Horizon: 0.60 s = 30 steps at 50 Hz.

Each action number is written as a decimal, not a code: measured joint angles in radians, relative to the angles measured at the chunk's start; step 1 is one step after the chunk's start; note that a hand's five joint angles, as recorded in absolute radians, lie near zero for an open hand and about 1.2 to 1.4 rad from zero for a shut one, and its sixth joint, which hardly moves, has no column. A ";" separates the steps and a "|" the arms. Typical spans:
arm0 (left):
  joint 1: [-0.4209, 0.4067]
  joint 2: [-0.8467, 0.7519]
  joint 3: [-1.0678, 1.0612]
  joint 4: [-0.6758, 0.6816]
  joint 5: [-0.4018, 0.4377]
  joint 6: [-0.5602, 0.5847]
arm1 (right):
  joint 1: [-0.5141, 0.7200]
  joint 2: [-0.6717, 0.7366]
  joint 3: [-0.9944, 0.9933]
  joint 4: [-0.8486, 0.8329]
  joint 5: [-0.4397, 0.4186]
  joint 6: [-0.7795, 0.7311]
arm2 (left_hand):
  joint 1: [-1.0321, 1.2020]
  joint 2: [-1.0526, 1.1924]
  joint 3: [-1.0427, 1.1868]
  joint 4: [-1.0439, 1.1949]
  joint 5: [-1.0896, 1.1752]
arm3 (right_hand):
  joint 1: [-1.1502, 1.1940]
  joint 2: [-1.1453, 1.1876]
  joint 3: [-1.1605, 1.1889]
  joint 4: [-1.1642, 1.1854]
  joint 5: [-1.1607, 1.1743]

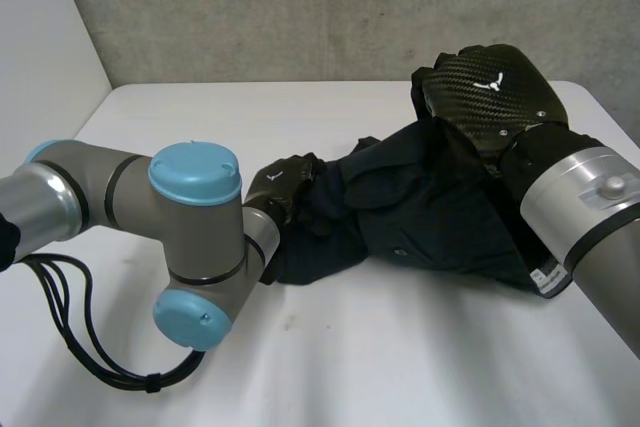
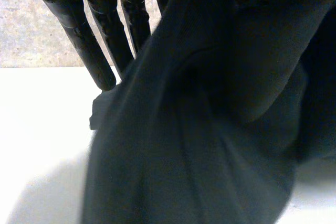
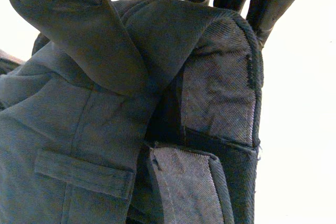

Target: Fold the shorts.

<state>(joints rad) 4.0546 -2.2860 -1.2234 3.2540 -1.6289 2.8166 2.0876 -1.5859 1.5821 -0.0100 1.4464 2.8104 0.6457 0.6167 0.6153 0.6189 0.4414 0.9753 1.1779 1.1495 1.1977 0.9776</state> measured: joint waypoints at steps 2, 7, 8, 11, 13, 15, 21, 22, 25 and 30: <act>0.003 0.001 0.008 -0.003 -0.027 0.007 | -0.005 -0.011 0.003 0.002 0.000 -0.004 | 0.268 0.266 0.265 0.265 0.256 | 0.002 0.000 0.000 0.000 0.000; 0.018 0.065 0.002 -0.005 -0.097 0.073 | -0.020 -0.022 -0.002 0.019 -0.002 -0.033 | 0.466 0.563 0.557 0.560 0.516 | 0.006 0.000 0.000 0.000 0.000; 0.026 0.113 -0.012 -0.006 -0.115 0.123 | -0.031 -0.024 -0.008 0.032 -0.003 -0.055 | 0.466 0.576 0.570 0.578 0.517 | 0.005 0.000 0.000 0.000 0.000; 0.042 0.248 -0.058 -0.008 -0.135 0.273 | -0.057 -0.024 -0.030 0.057 -0.007 -0.107 | 0.466 0.576 0.571 0.580 0.517 | 0.005 0.000 0.000 0.000 0.000; 0.048 0.340 -0.090 -0.010 -0.140 0.377 | -0.072 -0.024 -0.052 0.070 -0.007 -0.139 | 0.466 0.576 0.571 0.580 0.517 | 0.006 0.000 0.000 0.000 0.000; 0.051 0.421 -0.116 -0.012 -0.141 0.469 | -0.081 -0.024 -0.075 0.079 -0.006 -0.161 | 0.466 0.576 0.571 0.580 0.517 | 0.006 0.000 0.000 0.000 0.000; 0.051 0.673 -0.144 -0.036 -0.135 0.721 | -0.097 -0.024 -0.189 0.114 -0.004 -0.187 | 0.466 0.579 0.572 0.580 0.517 | 0.006 0.000 0.032 0.000 0.000; 0.051 0.696 -0.141 -0.041 -0.132 0.740 | -0.098 -0.025 -0.204 0.119 -0.004 -0.187 | 0.466 0.579 0.572 0.580 0.517 | 0.006 0.000 0.033 0.000 0.000; 0.051 0.772 -0.124 -0.064 -0.119 0.802 | -0.097 -0.026 -0.261 0.146 -0.004 -0.185 | 0.466 0.579 0.572 0.581 0.517 | 0.006 0.001 0.033 0.000 0.000; 0.052 0.832 -0.088 -0.098 -0.084 0.846 | -0.089 -0.026 -0.361 0.215 -0.004 -0.181 | 0.466 0.579 0.574 0.584 0.517 | 0.005 0.004 0.033 0.000 0.000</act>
<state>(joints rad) 4.1067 -1.4543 -1.3114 3.1558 -1.7125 3.6625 1.9984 -1.6121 1.2206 0.2051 1.4421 2.6298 1.1115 1.1959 1.1890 1.2026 0.9580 0.9807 1.1823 1.1822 1.1977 0.9777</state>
